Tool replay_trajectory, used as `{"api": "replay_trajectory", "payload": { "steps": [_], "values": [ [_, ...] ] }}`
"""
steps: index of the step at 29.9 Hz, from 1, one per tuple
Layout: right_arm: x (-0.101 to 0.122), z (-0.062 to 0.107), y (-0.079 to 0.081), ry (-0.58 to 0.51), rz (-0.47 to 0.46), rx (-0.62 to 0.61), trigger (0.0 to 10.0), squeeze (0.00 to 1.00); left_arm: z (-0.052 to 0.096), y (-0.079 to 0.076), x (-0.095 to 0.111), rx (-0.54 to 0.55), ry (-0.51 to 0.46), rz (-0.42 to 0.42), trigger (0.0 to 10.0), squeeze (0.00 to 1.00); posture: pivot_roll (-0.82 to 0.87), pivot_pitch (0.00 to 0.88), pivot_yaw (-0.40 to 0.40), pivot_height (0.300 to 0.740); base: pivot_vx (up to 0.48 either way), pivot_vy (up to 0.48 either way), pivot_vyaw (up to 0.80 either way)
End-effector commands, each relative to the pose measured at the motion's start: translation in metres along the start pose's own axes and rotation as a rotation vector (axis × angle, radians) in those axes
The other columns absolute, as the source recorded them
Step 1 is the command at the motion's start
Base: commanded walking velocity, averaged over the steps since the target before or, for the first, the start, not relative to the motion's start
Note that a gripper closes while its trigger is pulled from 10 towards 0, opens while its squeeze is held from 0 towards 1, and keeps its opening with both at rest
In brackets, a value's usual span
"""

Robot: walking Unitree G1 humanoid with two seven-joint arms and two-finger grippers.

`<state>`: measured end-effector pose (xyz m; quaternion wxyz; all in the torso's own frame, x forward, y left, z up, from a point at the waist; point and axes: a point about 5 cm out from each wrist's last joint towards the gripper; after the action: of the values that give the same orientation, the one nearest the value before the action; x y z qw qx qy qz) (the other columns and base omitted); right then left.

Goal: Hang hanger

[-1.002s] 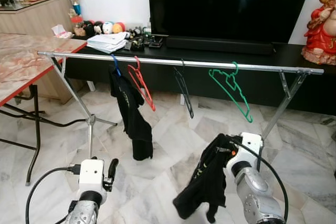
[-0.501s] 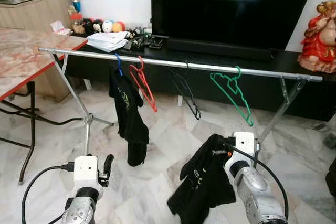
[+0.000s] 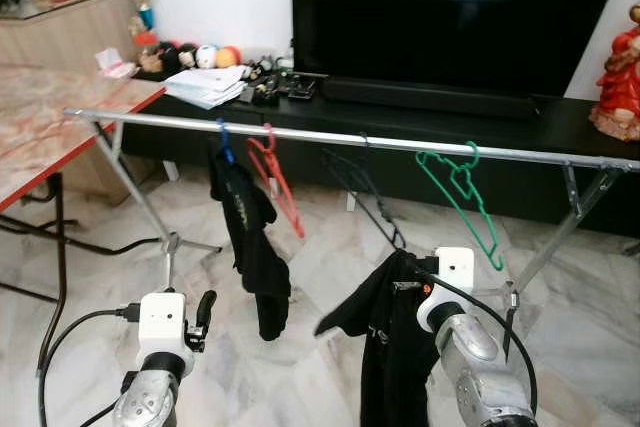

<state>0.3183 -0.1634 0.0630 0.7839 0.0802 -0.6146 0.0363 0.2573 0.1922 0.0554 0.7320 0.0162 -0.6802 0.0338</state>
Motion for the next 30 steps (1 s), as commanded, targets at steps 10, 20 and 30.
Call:
{"api": "replay_trajectory", "payload": {
  "steps": [10, 20, 30],
  "values": [
    [0.012, -0.007, 0.009, -0.05, -0.021, 0.009, 10.0, 0.0, -0.004, 0.001, 0.005, -0.034, -0.004, -0.018, 10.0, 0.0, 0.0, 0.0, 0.053, 0.74, 0.424, 0.0, 0.0],
    [0.012, -0.007, 0.013, -0.056, -0.018, 0.024, 10.0, 0.0, -0.003, -0.002, 0.004, -0.052, -0.004, -0.011, 10.0, 0.0, 0.0, 0.0, 0.05, 0.74, 0.426, 0.0, -0.46],
    [0.009, -0.008, 0.012, -0.049, -0.01, 0.028, 10.0, 0.0, -0.005, -0.005, 0.007, -0.076, -0.01, -0.017, 10.0, 0.0, 0.0, 0.0, 0.046, 0.74, 0.041, 0.0, 0.0]
  ]
}}
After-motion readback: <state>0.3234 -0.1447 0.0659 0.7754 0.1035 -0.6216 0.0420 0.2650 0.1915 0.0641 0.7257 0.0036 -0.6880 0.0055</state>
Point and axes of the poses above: a point about 5 cm out from each wrist's last joint towards the gripper, its own z axis pointing back from the gripper into the wrist, its own x axis along the axis of the wrist's last joint, y = z × x, and after that the axes turned 4 degrees about z, right-handed
